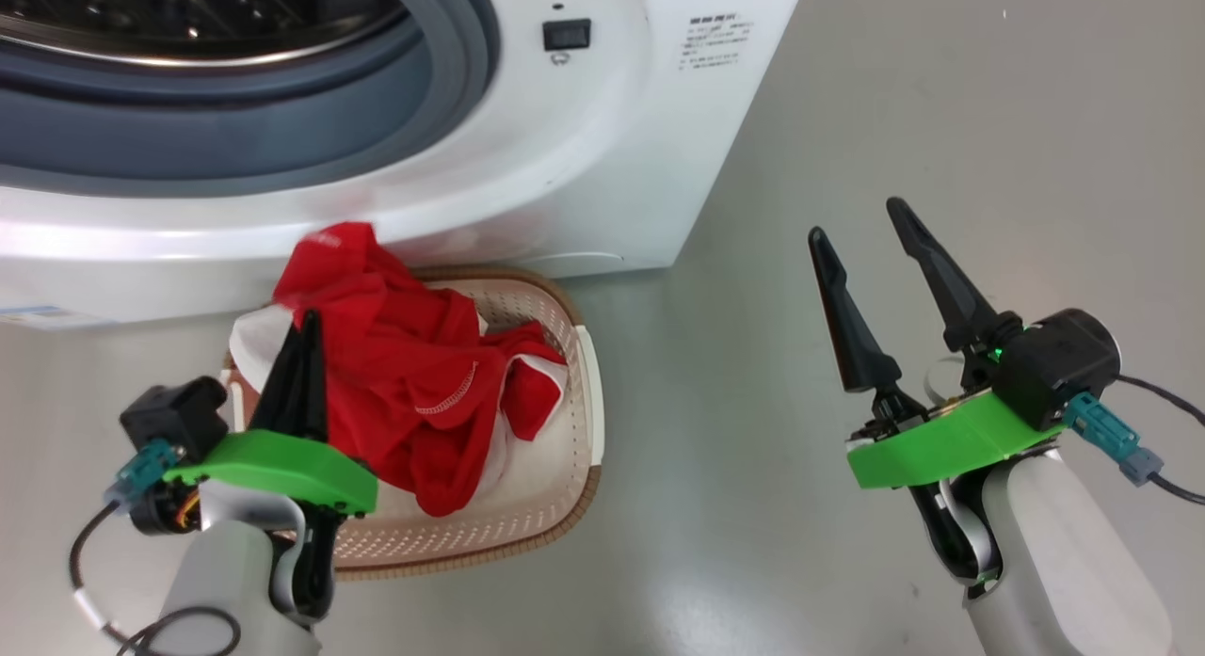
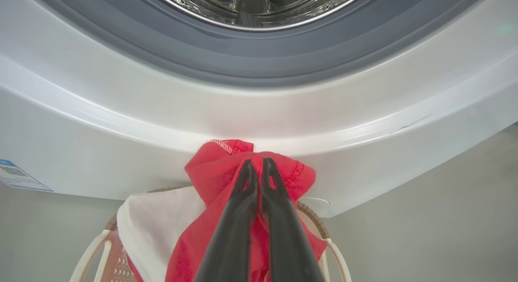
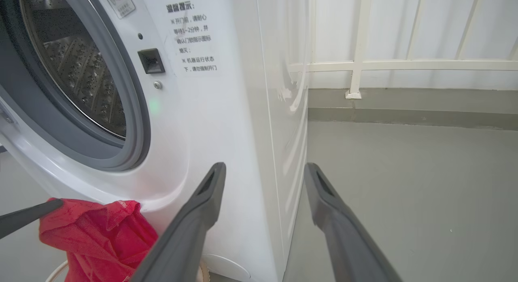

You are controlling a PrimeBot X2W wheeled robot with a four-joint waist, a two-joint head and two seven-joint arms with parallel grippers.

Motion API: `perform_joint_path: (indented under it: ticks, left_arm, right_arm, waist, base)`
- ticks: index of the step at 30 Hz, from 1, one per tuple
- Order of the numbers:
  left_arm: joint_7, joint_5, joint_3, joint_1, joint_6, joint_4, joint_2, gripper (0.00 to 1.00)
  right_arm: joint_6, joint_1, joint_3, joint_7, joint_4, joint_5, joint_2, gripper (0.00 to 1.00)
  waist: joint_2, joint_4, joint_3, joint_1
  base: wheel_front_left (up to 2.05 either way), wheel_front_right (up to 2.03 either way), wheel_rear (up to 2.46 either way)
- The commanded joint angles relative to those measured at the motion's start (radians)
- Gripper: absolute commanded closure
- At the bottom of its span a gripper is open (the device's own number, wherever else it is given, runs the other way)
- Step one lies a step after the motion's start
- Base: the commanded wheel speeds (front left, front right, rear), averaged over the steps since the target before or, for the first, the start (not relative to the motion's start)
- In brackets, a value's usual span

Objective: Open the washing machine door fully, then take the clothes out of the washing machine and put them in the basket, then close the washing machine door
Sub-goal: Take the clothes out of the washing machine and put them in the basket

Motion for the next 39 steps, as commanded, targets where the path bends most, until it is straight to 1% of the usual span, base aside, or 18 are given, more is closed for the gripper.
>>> perform_joint_path:
  ticks: [1, 4, 9, 10, 13, 16, 23, 24, 25, 26, 27, 28, 29, 33, 35, 39]
  left_arm:
    - [-0.005, -0.007, 0.020, -0.025, -0.007, 0.021, 0.019, 1.00]
    - [-0.005, -0.015, 0.019, -0.062, -0.009, 0.121, 0.019, 1.00]
    - [0.007, -0.105, -0.026, -0.159, -0.012, 0.397, 0.019, 1.00]
    - [0.007, -0.105, -0.026, -0.159, -0.012, 0.397, 0.019, 1.00]
    - [0.014, -0.117, -0.051, -0.217, -0.013, 0.499, 0.019, 1.00]
    - [0.012, -0.112, -0.067, -0.256, -0.013, 0.568, 0.022, 1.00]
    - [0.006, -0.110, -0.101, -0.285, -0.014, 0.635, 0.027, 1.00]
    - [0.005, -0.110, -0.107, -0.283, -0.014, 0.639, 0.028, 0.96]
    - [0.005, -0.107, -0.116, -0.279, -0.014, 0.643, 0.028, 0.71]
    - [0.004, -0.104, -0.124, -0.275, -0.014, 0.644, 0.028, 0.62]
    - [0.002, -0.102, -0.133, -0.272, -0.014, 0.645, 0.028, 0.47]
    - [0.001, -0.100, -0.141, -0.268, -0.014, 0.642, 0.028, 0.15]
    - [0.000, -0.099, -0.149, -0.263, -0.014, 0.637, 0.028, 0.00]
    - [-0.004, -0.109, -0.176, -0.232, -0.014, 0.596, 0.029, 0.00]
    - [-0.004, -0.116, -0.170, -0.204, -0.014, 0.531, 0.041, 0.00]
    - [-0.005, -0.118, -0.149, -0.152, -0.014, 0.432, 0.045, 0.00]
  right_arm:
    - [0.008, -0.013, 0.025, -0.006, -0.029, 0.003, 0.005, 0.00]
    - [0.008, -0.022, 0.029, -0.006, -0.030, 0.005, 0.005, 0.00]
    - [0.008, -0.032, 0.033, -0.006, -0.030, 0.010, 0.005, 0.00]
    - [0.008, -0.032, 0.033, -0.006, -0.030, 0.010, 0.005, 0.00]
    - [0.008, -0.036, 0.038, -0.006, -0.031, 0.013, 0.005, 0.00]
    - [0.008, -0.041, 0.044, -0.006, -0.032, 0.018, 0.005, 0.00]
    - [0.008, -0.042, 0.043, -0.006, -0.029, 0.023, 0.005, 0.00]
    - [0.008, -0.040, 0.042, -0.006, -0.026, 0.023, 0.005, 0.00]
    - [0.008, -0.037, 0.041, -0.006, -0.024, 0.022, 0.005, 0.00]
    - [0.008, -0.035, 0.040, -0.006, -0.022, 0.022, 0.005, 0.00]
    - [0.008, -0.032, 0.039, -0.006, -0.021, 0.022, 0.005, 0.00]
    - [0.008, -0.030, 0.038, -0.006, -0.020, 0.021, 0.005, 0.00]
    - [0.008, -0.028, 0.038, -0.006, -0.018, 0.021, 0.005, 0.00]
    - [0.008, -0.019, 0.038, -0.006, -0.012, 0.019, 0.005, 0.00]
    - [0.008, -0.009, 0.035, -0.006, -0.011, 0.015, 0.005, 0.00]
    - [0.008, 0.004, 0.032, -0.006, -0.005, 0.011, 0.005, 0.00]
  waist:
    - [-0.0001, -0.019, 0.030, 0.0000]
    - [-0.0001, -0.029, 0.049, 0.0000]
    - [-0.0001, -0.046, 0.073, 0.0000]
    - [-0.0001, -0.046, 0.073, 0.0000]
    - [-0.0001, -0.054, 0.087, 0.0000]
    - [-0.0001, -0.065, 0.097, 0.0000]
    - [-0.0001, -0.078, 0.097, 0.0000]
    - [-0.0001, -0.078, 0.092, 0.0000]
    - [-0.0001, -0.077, 0.085, 0.0000]
    - [-0.0001, -0.076, 0.077, 0.0000]
    - [-0.0001, -0.074, 0.069, 0.0000]
    - [-0.0001, -0.071, 0.061, 0.0000]
    - [-0.0001, -0.069, 0.051, 0.0000]
    - [-0.0001, -0.053, 0.011, 0.0000]
    - [-0.0001, -0.036, -0.016, 0.0000]
    - [-0.0001, -0.016, -0.055, 0.0000]
  base:
    - [0.00, 0.00, 0.00]
    - [0.00, 0.00, 0.00]
    - [0.00, 0.00, 0.00]
    - [0.00, 0.00, 0.00]
    - [0.00, 0.00, 0.00]
    - [0.00, 0.00, 0.00]
    - [0.00, 0.00, 0.00]
    - [0.00, 0.00, 0.00]
    - [0.00, 0.00, 0.00]
    - [0.00, 0.00, 0.00]
    - [0.00, 0.00, 0.00]
    - [0.00, 0.00, 0.00]
    - [0.00, 0.00, 0.00]
    - [0.00, 0.00, 0.00]
    - [0.00, 0.00, 0.00]
    - [0.00, 0.00, 0.00]
